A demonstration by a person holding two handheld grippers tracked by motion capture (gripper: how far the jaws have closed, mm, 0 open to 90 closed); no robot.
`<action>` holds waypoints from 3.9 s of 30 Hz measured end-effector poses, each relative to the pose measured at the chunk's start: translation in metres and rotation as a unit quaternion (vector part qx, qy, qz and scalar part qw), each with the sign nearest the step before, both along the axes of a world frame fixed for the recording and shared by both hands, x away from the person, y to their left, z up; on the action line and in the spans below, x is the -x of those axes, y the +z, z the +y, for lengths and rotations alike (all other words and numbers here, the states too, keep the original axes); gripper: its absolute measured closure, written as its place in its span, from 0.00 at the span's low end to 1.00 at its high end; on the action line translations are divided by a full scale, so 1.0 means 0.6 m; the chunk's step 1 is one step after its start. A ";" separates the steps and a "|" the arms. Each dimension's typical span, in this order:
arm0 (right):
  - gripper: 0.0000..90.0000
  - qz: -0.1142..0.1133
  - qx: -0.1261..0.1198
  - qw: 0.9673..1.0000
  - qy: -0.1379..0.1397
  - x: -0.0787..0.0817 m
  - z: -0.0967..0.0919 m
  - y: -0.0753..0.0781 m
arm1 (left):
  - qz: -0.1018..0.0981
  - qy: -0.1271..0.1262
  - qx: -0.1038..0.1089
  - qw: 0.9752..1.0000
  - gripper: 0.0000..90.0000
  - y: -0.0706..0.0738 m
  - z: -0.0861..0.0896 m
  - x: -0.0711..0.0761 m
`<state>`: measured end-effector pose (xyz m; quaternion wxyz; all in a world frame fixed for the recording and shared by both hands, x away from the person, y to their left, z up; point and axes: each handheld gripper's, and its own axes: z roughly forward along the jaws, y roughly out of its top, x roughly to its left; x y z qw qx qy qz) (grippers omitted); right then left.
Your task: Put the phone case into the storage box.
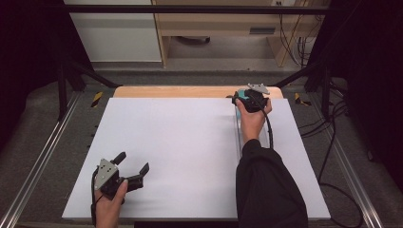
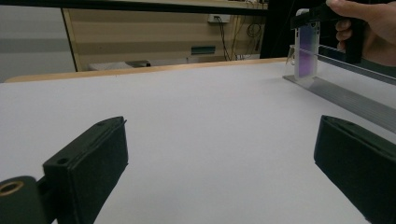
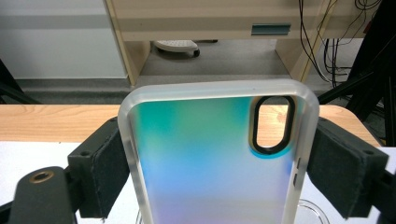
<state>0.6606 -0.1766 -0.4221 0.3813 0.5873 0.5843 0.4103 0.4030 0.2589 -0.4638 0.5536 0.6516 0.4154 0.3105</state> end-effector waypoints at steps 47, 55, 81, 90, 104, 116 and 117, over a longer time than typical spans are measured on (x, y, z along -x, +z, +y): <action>0.11 -0.001 0.004 1.000 0.004 0.004 -0.003 0.007 | -0.002 0.001 -0.002 1.000 0.03 0.001 0.000 0.000; 0.08 0.005 -0.001 1.000 0.010 0.008 -0.004 0.011 | -0.002 0.006 -0.003 1.000 0.02 0.001 0.001 0.000; 0.04 0.021 -0.007 0.999 0.038 0.029 -0.003 0.039 | 0.000 0.007 -0.002 1.000 0.01 0.001 0.000 -0.002; 0.05 0.033 -0.011 0.999 0.040 0.034 -0.011 0.047 | 0.001 0.004 -0.001 1.000 0.01 0.000 0.000 -0.003; 0.05 0.024 -0.009 0.998 0.053 0.063 -0.020 0.077 | 0.001 0.005 -0.004 1.000 0.01 -0.001 0.001 -0.002; 0.05 0.014 -0.021 0.997 0.068 0.084 -0.023 0.098 | 0.001 0.005 -0.006 1.000 0.01 -0.001 0.000 -0.003; 0.05 0.014 -0.022 0.997 0.070 0.085 -0.022 0.098 | 0.001 0.005 -0.006 1.000 0.01 -0.001 -0.001 -0.003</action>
